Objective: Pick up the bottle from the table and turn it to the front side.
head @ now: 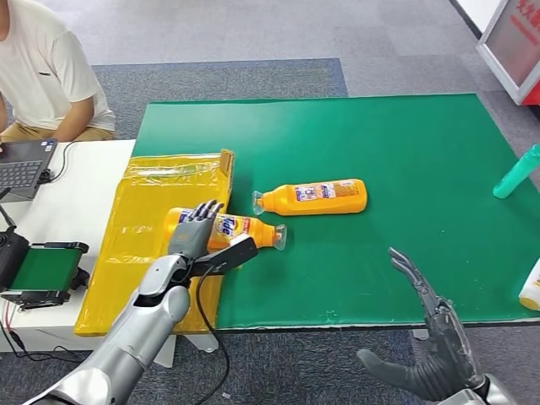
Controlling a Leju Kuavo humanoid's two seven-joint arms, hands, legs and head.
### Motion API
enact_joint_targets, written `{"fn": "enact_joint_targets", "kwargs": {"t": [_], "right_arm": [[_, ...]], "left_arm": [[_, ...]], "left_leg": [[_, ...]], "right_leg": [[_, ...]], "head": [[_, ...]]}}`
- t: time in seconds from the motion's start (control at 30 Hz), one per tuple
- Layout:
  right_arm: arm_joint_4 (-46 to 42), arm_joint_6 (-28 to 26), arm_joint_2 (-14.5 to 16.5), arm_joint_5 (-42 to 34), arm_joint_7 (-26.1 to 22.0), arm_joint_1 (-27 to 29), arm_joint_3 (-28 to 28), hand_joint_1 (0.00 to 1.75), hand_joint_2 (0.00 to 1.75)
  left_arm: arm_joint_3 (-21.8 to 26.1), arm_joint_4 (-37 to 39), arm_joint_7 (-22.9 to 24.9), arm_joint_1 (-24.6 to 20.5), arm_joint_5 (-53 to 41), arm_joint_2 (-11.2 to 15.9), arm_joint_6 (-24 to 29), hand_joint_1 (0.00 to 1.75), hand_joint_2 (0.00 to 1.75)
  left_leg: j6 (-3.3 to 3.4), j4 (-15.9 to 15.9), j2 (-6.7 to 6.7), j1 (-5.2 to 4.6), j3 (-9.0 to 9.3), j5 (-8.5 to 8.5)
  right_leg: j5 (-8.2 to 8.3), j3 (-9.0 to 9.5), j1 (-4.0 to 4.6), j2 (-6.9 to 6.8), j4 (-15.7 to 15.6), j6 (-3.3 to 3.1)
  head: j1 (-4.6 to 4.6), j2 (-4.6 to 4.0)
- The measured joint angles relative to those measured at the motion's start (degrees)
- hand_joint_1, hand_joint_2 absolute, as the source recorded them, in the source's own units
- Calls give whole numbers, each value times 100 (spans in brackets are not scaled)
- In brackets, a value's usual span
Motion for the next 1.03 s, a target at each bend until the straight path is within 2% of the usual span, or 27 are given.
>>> {"fn": "enact_joint_targets", "kwargs": {"t": [0.33, 0.4, 0.47, 0.63, 0.8, 0.93, 1.03], "right_arm": [[-1, 49, 25, 80, 42, 47, -48, 0, 175], [0, 24, 39, 111, 71, 79, -52, 0, 175], [5, -15, 54, 136, 111, 107, -56, 0, 175], [77, -56, 54, -94, 226, 64, -23, 0, 175], [385, 162, 54, -874, 449, -168, 154, 0, 175], [651, 167, 54, -987, 609, -381, 358, 0, 175], [748, 90, 54, -980, 729, -483, 463, 0, 175]], "left_arm": [[-9, -408, -232, 233, 517, 42, 129, 0, 175], [58, -941, -447, 438, 1253, 60, -16, 0, 175], [140, -1709, -704, 690, 2406, 82, -318, 0, 175], [158, -2812, -837, 860, 4407, 162, -1244, 0, 175], [152, -3755, -947, 1164, 6439, 551, -2195, 0, 175], [153, -4246, -1007, 1450, 7154, 933, -2482, 0, 175], [164, -4466, -1024, 1641, 7391, 1092, -2513, 0, 175]], "left_leg": [[0, 0, 0, 0, 0, 0], [1, 0, 0, 0, -1, -1], [2, 0, 0, 0, -4, -1], [4, 0, 0, 0, -8, -3], [2, -1, 1, 1, -6, -1], [2, -1, 1, 1, -7, 3], [4, -1, 1, 1, -9, 3]], "right_leg": [[0, 0, 1, 0, 0, 0], [-1, -1, 1, 0, 0, 0], [-1, -1, 0, 0, 0, 1], [0, 0, 1, 0, 0, 1], [0, -2, 3, 2, 1, 1], [-1, -3, 4, 0, 1, 0], [-1, -3, 4, 1, 1, 1]], "head": [[-2, 0], [-1, 0], [1, 0], [0, 0], [-1, 0], [-1, 0], [-1, -1]]}}
